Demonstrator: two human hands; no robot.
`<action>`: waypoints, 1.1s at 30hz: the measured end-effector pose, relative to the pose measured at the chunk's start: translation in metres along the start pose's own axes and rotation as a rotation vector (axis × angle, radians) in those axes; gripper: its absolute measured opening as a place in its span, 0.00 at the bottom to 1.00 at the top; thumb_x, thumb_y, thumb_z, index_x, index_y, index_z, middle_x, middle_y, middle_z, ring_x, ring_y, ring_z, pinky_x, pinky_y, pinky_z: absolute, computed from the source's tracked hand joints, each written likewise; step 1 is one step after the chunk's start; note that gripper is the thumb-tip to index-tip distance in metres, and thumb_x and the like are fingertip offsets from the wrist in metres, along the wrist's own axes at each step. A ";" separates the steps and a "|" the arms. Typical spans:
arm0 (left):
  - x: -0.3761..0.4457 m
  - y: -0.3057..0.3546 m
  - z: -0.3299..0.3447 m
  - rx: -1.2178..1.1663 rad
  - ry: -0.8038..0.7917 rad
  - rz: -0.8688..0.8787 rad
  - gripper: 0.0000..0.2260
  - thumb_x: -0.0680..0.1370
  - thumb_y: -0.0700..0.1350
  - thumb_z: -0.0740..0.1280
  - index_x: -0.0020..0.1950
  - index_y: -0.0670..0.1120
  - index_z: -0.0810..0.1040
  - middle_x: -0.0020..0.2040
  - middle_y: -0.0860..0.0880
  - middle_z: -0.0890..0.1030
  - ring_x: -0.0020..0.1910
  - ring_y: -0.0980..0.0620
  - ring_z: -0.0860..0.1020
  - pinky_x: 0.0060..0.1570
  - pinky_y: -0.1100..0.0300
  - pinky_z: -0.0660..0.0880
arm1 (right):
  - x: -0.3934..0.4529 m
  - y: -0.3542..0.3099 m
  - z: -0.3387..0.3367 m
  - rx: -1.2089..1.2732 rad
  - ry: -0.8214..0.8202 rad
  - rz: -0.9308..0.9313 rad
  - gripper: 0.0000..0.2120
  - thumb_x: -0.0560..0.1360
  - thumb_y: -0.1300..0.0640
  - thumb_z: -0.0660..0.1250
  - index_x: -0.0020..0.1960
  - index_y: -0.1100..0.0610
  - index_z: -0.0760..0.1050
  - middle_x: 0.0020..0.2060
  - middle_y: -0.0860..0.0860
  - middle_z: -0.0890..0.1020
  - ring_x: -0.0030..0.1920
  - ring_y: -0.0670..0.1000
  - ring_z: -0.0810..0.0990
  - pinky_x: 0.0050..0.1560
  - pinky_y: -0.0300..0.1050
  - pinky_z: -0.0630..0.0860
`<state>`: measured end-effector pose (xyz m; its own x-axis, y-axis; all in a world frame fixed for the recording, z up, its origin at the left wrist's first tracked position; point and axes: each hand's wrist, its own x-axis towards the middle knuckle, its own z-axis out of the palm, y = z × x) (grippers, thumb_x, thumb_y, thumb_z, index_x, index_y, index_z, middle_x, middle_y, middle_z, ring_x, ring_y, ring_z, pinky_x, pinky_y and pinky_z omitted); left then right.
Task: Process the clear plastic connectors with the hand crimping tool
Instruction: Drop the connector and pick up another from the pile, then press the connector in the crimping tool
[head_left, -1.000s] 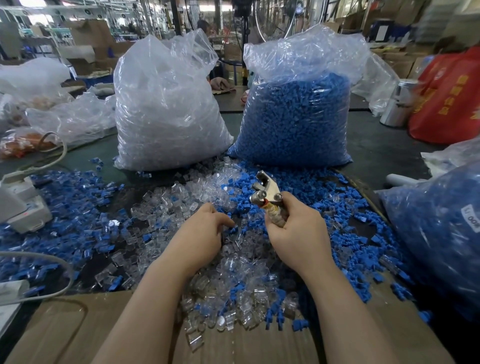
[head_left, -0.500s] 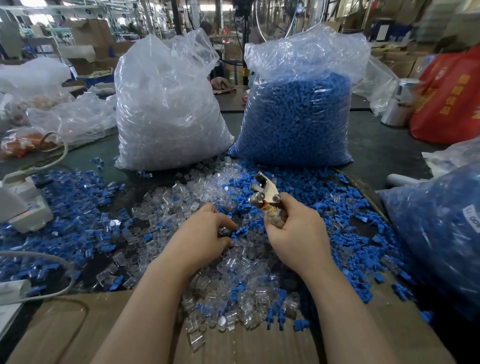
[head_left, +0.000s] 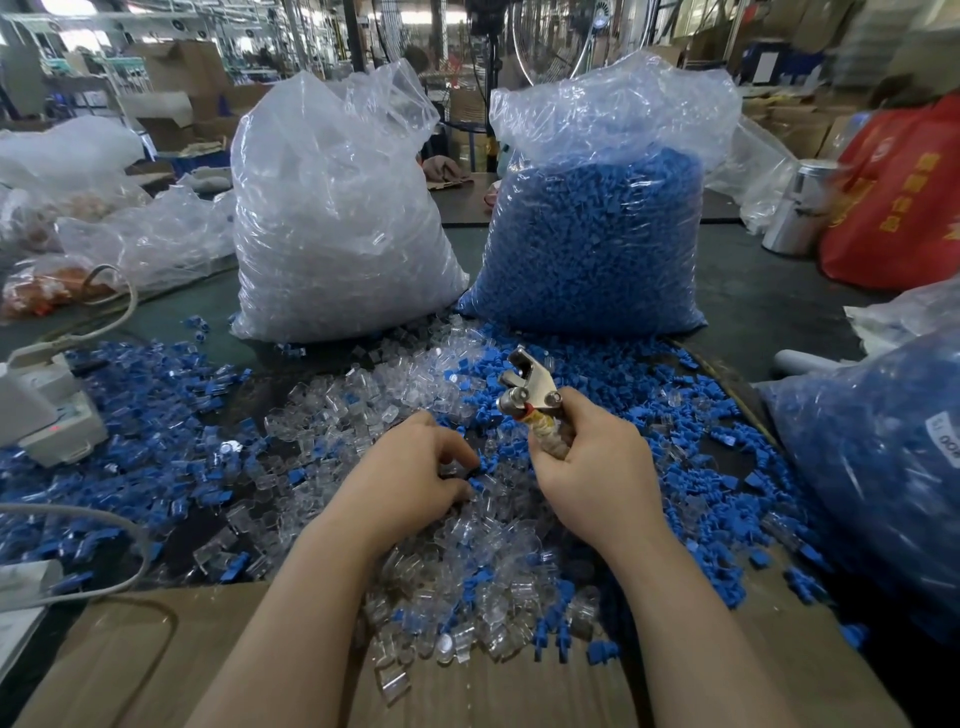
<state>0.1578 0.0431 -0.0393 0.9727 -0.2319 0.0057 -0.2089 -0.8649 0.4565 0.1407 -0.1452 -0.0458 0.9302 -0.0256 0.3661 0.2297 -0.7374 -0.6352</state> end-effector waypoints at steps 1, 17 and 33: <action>0.000 0.001 0.000 0.002 0.000 -0.004 0.10 0.74 0.50 0.75 0.52 0.62 0.81 0.47 0.59 0.70 0.44 0.63 0.71 0.45 0.66 0.69 | 0.000 0.000 0.000 -0.002 0.000 -0.002 0.09 0.74 0.52 0.67 0.40 0.43 0.67 0.30 0.45 0.76 0.31 0.46 0.73 0.29 0.45 0.65; -0.003 0.023 -0.009 -0.613 0.153 -0.049 0.07 0.76 0.40 0.73 0.42 0.52 0.82 0.38 0.51 0.85 0.38 0.54 0.84 0.34 0.66 0.78 | 0.002 -0.004 -0.001 0.082 -0.047 -0.011 0.04 0.73 0.52 0.70 0.45 0.50 0.76 0.34 0.45 0.80 0.37 0.51 0.77 0.37 0.53 0.75; -0.008 0.019 -0.012 -0.171 -0.170 -0.022 0.07 0.75 0.41 0.71 0.46 0.54 0.80 0.42 0.55 0.82 0.40 0.60 0.80 0.43 0.65 0.79 | 0.002 -0.005 -0.001 0.141 0.074 -0.020 0.09 0.73 0.51 0.72 0.40 0.47 0.72 0.31 0.43 0.77 0.36 0.48 0.76 0.36 0.50 0.74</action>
<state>0.1476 0.0335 -0.0202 0.9428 -0.2982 -0.1494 -0.1537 -0.7861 0.5987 0.1408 -0.1421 -0.0415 0.9028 -0.0655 0.4249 0.2903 -0.6360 -0.7150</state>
